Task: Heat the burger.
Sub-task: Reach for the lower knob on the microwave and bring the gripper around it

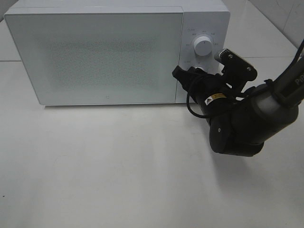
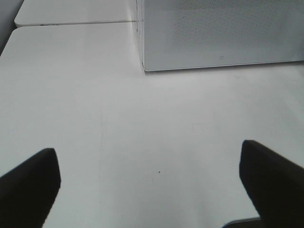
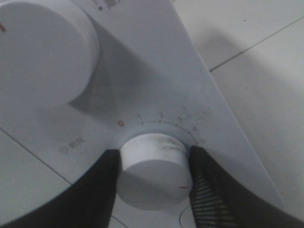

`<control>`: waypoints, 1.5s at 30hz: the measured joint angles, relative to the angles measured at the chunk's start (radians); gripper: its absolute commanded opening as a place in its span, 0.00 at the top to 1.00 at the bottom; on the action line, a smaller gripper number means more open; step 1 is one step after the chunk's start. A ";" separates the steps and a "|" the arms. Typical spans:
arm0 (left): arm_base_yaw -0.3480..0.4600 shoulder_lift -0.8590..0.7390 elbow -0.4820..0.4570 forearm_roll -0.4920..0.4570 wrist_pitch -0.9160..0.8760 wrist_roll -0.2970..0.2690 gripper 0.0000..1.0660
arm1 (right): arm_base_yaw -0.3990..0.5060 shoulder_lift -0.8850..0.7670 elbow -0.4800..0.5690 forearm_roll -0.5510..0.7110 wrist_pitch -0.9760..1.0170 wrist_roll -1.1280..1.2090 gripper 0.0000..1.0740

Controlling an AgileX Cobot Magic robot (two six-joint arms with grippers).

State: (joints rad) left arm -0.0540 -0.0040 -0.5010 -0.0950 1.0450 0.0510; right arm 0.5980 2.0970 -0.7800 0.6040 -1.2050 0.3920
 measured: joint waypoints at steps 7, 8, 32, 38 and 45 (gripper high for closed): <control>0.000 0.000 0.000 0.000 0.000 0.000 0.09 | -0.003 0.000 0.002 -0.012 -0.001 0.126 0.96; 0.000 0.000 0.000 0.000 0.000 0.000 0.09 | -0.003 0.001 0.002 -0.013 -0.001 0.176 0.96; 0.000 0.000 0.000 0.000 0.000 0.000 0.09 | -0.003 -0.007 0.006 -0.015 0.007 0.541 0.94; 0.000 0.000 0.000 0.000 0.000 0.000 0.09 | -0.003 -0.031 0.006 -0.005 0.048 0.560 0.93; 0.000 0.000 0.000 0.000 0.000 0.000 0.09 | -0.003 -0.036 0.006 0.002 0.056 0.689 0.92</control>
State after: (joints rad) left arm -0.0540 -0.0040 -0.5010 -0.0950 1.0450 0.0510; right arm 0.5950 2.0610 -0.7740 0.6060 -1.1490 1.0810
